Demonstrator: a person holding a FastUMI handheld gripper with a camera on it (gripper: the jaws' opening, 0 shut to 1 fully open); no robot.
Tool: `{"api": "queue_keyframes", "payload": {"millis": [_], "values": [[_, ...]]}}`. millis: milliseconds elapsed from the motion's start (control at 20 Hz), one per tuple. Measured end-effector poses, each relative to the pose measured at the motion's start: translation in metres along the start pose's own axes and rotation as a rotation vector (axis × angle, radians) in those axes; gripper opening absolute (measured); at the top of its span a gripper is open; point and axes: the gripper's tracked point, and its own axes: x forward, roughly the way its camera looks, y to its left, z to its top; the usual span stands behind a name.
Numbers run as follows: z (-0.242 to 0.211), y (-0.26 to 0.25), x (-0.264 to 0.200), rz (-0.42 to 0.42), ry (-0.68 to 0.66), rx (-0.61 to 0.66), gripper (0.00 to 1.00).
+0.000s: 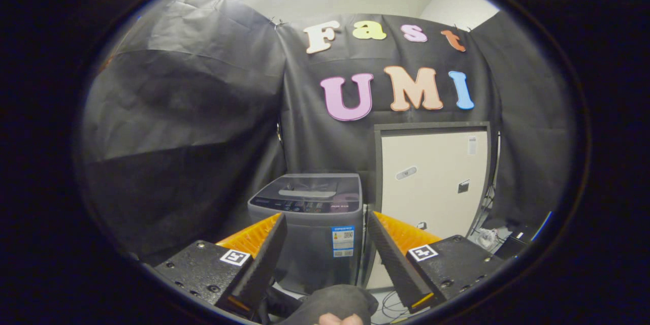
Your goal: Put the clothes into the washing machine and then close the washing machine lid.
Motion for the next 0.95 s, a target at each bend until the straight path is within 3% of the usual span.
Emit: {"api": "queue_keyframes", "payload": {"millis": [950], "values": [[0.0058, 0.0041, 0.0003, -0.001, 0.003, 0.001, 0.98]]}}
